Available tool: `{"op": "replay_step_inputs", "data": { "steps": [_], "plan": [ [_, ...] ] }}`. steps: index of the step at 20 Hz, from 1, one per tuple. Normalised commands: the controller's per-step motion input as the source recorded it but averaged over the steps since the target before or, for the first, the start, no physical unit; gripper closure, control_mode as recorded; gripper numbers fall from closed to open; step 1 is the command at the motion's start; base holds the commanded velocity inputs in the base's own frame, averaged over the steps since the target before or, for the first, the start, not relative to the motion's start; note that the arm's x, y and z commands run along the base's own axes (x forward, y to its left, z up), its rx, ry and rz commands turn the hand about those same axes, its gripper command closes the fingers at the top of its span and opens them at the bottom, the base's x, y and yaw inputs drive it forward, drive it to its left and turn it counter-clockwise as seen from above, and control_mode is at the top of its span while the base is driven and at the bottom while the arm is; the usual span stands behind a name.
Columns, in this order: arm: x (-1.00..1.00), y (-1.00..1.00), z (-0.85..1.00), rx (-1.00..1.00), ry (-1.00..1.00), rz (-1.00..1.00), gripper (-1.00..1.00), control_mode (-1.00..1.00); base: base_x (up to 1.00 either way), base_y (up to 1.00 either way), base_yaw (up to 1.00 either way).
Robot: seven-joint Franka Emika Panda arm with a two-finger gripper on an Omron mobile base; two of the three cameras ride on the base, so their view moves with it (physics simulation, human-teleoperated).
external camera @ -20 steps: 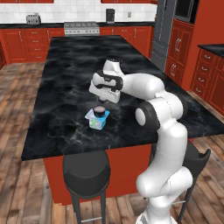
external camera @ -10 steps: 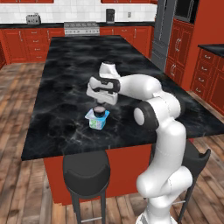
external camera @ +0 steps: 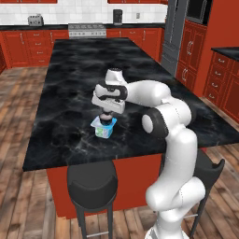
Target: Stack the yogurt containers by placing the smaller containers on top of the larger containers.
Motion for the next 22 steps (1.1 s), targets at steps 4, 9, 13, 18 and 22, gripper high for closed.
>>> {"op": "replay_step_inputs", "data": {
  "steps": [4,9,13,18,22],
  "plan": [
    [0.14,0.00,-0.08,0.00,0.01,0.00,1.00,-1.00,0.00,0.00,0.00],
    [0.29,0.07,-0.13,0.02,0.06,0.01,1.00,-1.00,0.00,0.00,0.00],
    [0.38,0.15,-0.17,0.03,0.08,0.03,1.00,-1.00,0.00,0.00,0.00],
    [0.22,0.14,-0.15,0.00,0.03,0.01,1.00,-1.00,0.00,0.00,0.00],
    [0.01,0.11,-0.08,0.00,0.00,0.00,-1.00,-1.00,0.00,0.00,0.00]
  ]
}}
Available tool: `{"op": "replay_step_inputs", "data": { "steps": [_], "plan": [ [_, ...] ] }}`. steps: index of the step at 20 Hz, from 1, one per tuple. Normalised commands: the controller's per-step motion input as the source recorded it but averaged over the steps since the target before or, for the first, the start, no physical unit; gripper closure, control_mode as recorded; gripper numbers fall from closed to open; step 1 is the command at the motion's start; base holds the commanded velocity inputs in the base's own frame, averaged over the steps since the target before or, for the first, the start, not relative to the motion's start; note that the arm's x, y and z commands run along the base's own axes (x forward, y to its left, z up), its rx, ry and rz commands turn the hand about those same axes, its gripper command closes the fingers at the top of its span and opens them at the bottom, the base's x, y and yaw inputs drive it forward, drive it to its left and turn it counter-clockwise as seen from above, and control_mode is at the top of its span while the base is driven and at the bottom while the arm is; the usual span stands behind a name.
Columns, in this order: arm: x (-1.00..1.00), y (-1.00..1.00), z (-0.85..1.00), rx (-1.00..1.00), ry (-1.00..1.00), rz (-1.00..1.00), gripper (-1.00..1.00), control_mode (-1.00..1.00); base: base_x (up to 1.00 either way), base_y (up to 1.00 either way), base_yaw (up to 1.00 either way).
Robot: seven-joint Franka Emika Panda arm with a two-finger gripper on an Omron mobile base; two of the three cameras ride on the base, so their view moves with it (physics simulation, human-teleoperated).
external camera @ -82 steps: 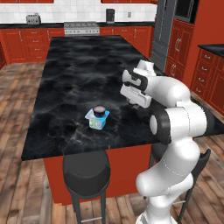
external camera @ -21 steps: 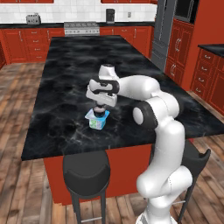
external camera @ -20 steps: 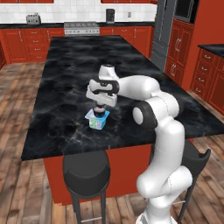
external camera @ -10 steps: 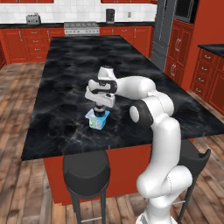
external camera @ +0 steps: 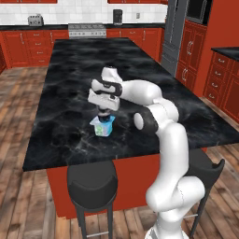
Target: Stack the yogurt containers by placing the smaller containers on top of the larger containers.
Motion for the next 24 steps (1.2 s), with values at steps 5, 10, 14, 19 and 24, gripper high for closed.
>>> {"op": "replay_step_inputs", "data": {
  "steps": [5,10,14,19,24],
  "plan": [
    [0.00,0.00,-0.07,0.00,0.00,0.00,-1.00,-1.00,0.00,0.00,0.00],
    [-0.01,0.00,-0.08,0.00,0.00,0.00,-1.00,-1.00,0.00,0.00,0.00],
    [-0.03,0.00,-0.06,0.00,0.00,0.00,-1.00,-1.00,0.00,0.00,0.00],
    [-0.20,-0.14,-0.04,0.00,-0.01,0.00,-1.00,-1.00,0.00,0.00,0.00],
    [-0.56,-0.80,0.06,0.01,-0.01,0.00,-1.00,-1.00,0.00,0.00,0.00]
  ]
}}
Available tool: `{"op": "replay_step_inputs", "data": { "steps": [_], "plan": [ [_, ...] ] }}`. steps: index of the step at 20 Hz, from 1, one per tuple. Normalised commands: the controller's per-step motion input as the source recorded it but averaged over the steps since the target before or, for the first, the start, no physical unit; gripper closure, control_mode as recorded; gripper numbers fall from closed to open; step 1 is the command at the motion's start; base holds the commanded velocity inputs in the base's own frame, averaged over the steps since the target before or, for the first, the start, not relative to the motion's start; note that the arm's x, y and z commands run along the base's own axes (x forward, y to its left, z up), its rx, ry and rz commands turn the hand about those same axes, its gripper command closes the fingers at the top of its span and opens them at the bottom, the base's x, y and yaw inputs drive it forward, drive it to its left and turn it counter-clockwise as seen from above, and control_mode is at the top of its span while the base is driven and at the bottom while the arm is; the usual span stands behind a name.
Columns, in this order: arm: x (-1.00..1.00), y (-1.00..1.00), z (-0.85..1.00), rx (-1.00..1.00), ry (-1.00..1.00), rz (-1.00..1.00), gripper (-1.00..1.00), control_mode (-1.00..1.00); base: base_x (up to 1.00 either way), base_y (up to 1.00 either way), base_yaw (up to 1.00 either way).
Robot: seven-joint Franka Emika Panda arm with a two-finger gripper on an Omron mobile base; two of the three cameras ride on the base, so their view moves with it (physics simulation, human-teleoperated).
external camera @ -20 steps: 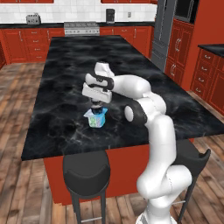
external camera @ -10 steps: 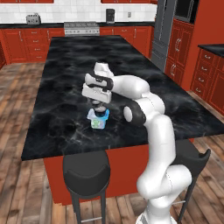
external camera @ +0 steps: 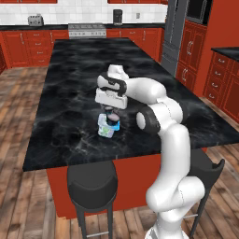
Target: Stack the yogurt containers by placing the smaller containers on top of the larger containers.
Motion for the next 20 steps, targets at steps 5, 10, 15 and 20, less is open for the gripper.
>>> {"op": "replay_step_inputs", "data": {
  "steps": [5,10,15,20],
  "plan": [
    [-0.47,-0.38,0.47,0.03,-0.20,0.00,-1.00,-1.00,0.00,0.00,0.00],
    [-0.14,0.01,0.18,0.00,-0.21,0.00,-1.00,-1.00,0.00,0.00,0.00],
    [-0.50,-0.33,0.52,0.03,-0.15,0.00,-1.00,-1.00,0.00,0.00,0.00],
    [-0.59,-0.54,0.62,0.06,-0.13,0.00,-1.00,-1.00,0.00,0.00,0.00]
  ]
}}
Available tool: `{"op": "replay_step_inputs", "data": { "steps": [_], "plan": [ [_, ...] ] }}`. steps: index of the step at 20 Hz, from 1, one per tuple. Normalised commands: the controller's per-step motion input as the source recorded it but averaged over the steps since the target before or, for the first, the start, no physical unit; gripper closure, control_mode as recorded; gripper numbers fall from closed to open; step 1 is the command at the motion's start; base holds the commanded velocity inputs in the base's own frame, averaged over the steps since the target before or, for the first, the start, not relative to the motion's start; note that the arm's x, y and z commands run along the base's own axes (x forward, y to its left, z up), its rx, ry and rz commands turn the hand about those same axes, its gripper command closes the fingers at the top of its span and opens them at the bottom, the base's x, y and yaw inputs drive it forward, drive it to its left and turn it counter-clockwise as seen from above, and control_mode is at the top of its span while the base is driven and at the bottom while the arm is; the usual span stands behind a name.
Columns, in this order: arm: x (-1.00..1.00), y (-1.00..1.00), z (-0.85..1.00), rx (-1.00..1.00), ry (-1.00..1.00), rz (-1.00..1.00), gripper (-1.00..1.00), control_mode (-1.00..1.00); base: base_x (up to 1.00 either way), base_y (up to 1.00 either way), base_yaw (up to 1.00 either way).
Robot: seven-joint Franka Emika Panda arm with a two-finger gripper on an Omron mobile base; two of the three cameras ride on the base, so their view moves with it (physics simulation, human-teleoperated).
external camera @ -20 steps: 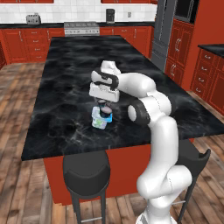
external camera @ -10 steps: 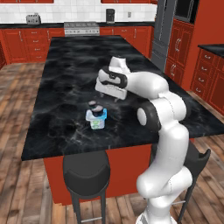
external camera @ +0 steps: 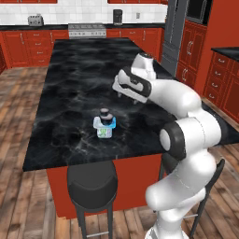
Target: Stack the yogurt containers by placing the smaller containers on top of the larger containers.
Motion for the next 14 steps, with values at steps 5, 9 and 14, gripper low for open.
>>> {"op": "replay_step_inputs", "data": {
  "steps": [5,9,14],
  "plan": [
    [-0.74,-0.46,0.54,0.05,-0.12,0.00,-1.00,-1.00,0.00,0.00,0.00],
    [-0.87,-0.29,0.39,0.02,-0.09,0.00,-1.00,-1.00,0.00,0.00,0.00],
    [-0.91,-0.17,0.24,0.00,-0.12,0.00,-1.00,-1.00,0.00,0.00,0.00]
  ]
}}
